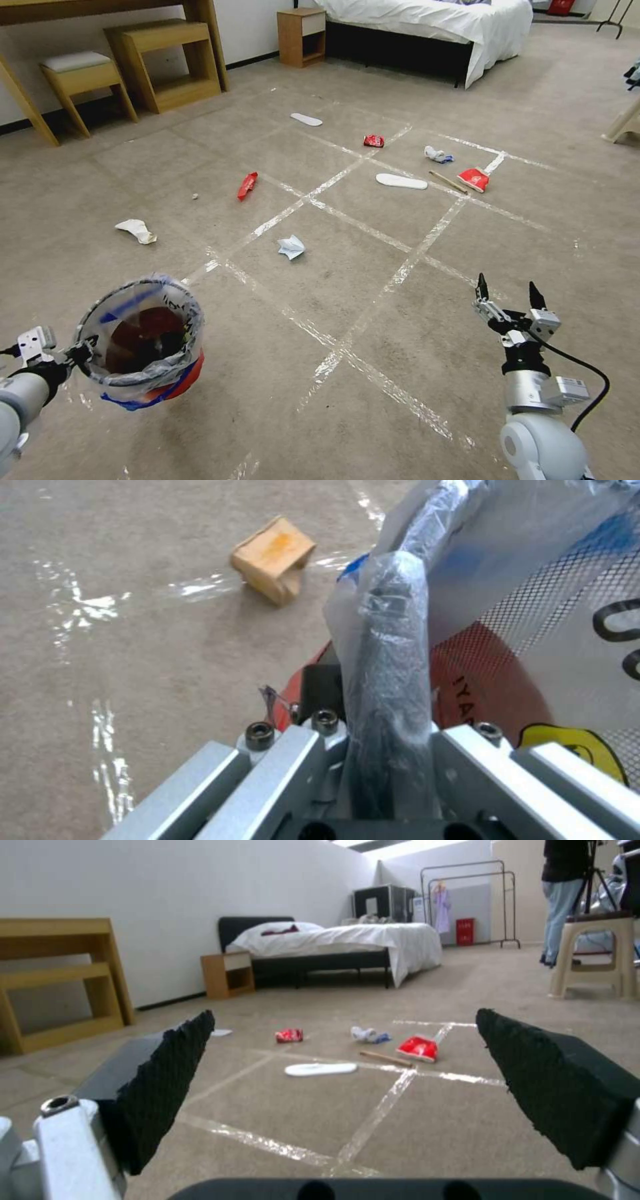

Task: Pick up the trash bin and place the garbage on the floor into it.

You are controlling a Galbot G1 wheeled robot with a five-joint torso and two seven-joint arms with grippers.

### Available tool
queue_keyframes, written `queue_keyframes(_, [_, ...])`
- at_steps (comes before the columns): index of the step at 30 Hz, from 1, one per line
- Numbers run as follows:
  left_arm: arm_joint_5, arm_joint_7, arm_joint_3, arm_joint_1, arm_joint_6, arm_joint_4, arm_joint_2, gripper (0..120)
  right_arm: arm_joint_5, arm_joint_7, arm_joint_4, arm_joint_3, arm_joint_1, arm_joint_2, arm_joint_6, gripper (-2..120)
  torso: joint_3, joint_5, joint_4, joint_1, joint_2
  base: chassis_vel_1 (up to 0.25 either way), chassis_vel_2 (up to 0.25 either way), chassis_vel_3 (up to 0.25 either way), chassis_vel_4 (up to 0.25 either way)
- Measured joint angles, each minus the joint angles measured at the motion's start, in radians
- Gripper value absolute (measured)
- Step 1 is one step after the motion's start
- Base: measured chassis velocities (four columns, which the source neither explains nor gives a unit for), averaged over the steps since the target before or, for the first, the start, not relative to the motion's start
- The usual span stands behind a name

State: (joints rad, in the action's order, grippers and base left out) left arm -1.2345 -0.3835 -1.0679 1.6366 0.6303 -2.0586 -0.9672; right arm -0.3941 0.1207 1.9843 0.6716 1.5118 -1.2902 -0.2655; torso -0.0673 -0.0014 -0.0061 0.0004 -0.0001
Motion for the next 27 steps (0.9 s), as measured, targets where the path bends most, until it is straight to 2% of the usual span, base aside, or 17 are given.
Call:
queue_keyframes(2, [-0.044,-0.028,-0.028,0.024,0.022,-0.073,-0.007,1,-0.002,0.003,0.018,0.008,0.008,0.000,0.000,100,0.000,0.0002,-0.0004,0.000,0.000,0.000,0.000,0.000,0.000])
queue_keyframes(5, [-0.071,-0.046,-0.053,0.037,0.038,-0.109,-0.013,1,-0.001,0.006,0.033,0.012,0.011,-0.001,0.003,100,0.000,0.0002,-0.0001,0.000,0.000,0.000,0.000,0.000,0.000])
queue_keyframes(18, [-0.063,-0.040,-0.054,0.029,0.036,-0.047,-0.015,1,0.036,-0.011,0.037,0.018,0.022,-0.002,0.005,100,0.000,0.0000,-0.0001,0.000,0.000,0.000,0.000,0.000,0.000])
queue_keyframes(27, [-0.060,-0.037,-0.048,0.023,0.034,-0.037,-0.012,1,0.032,-0.019,0.034,0.014,0.018,-0.001,0.006,100,0.000,0.0003,-0.0002,0.000,0.000,-0.129,0.107,0.121,-0.126])
